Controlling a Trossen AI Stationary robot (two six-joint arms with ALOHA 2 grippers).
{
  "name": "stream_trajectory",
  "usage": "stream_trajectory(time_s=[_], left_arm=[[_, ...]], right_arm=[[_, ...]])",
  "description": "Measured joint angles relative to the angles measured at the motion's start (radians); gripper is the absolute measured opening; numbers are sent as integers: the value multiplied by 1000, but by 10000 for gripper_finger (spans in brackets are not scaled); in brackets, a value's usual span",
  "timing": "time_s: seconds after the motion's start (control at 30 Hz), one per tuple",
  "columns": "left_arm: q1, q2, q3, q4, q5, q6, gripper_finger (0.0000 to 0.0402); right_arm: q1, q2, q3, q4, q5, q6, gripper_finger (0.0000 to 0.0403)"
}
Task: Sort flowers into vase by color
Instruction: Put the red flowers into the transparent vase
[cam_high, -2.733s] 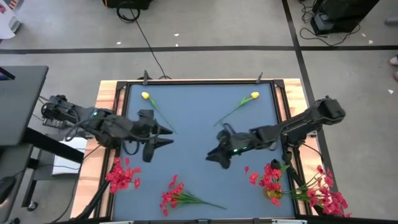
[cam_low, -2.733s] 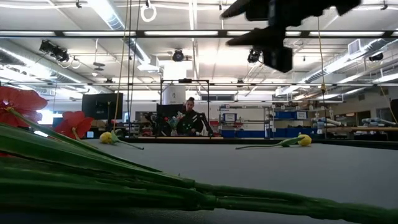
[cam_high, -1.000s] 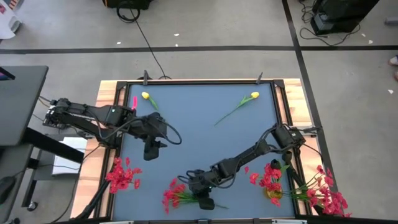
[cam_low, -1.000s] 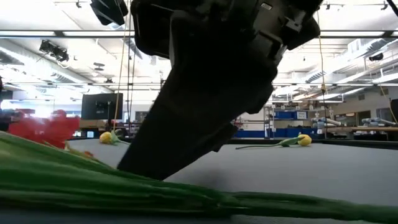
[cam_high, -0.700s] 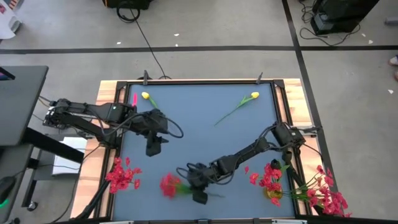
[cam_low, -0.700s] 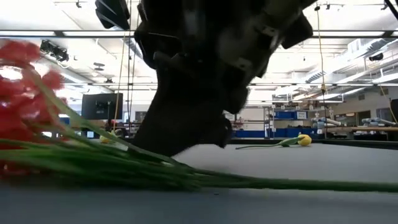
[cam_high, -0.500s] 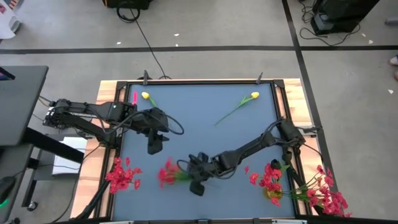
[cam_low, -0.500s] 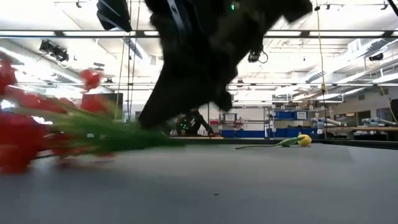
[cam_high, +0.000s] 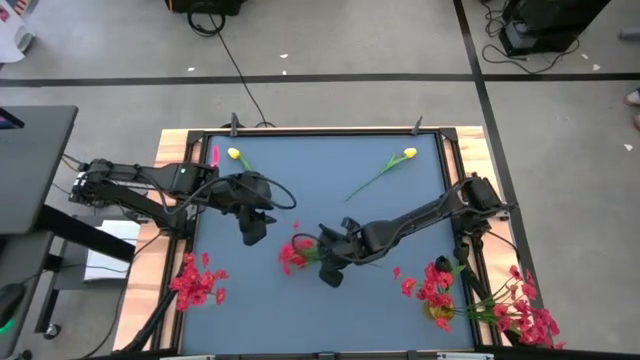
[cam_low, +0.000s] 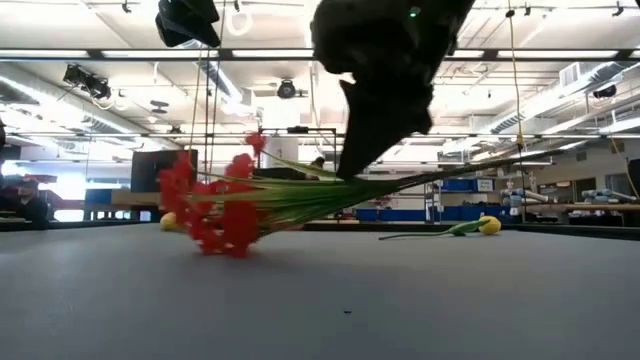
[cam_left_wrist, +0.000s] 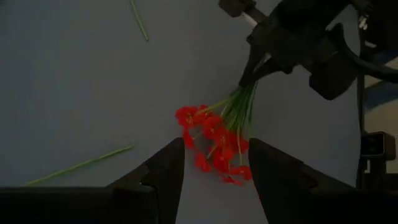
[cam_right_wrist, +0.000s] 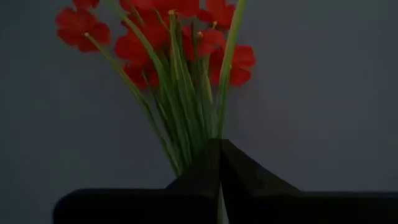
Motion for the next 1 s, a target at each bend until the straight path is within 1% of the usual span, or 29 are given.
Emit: stream_trajectory(time_s=[0.1,0.2,0.37,0.47,0.57,0.8,0.9,1.0], left_arm=[[0,0,0,0,-16,-20,183],[0,0,0,0,-22,-37,183],[0,0,0,-1,-22,-43,183],[0,0,0,-4,-22,-41,183],[0,0,1,-15,-22,-41,183],[0,0,1,-59,-22,-42,183],[0,0,1,-61,-22,-42,183],[0,0,1,-62,-22,-42,183]], right_arm=[[-1,-18,-7,-35,-23,54,52],[-1,-39,-7,-18,-39,75,108],[-1,-50,-7,88,-35,53,204],[-1,-5,-5,138,-50,45,238],[-1,49,-6,159,-75,69,247],[8,111,-6,143,-77,76,241],[8,128,-6,116,-101,73,228],[1,140,-5,87,-107,73,202]])
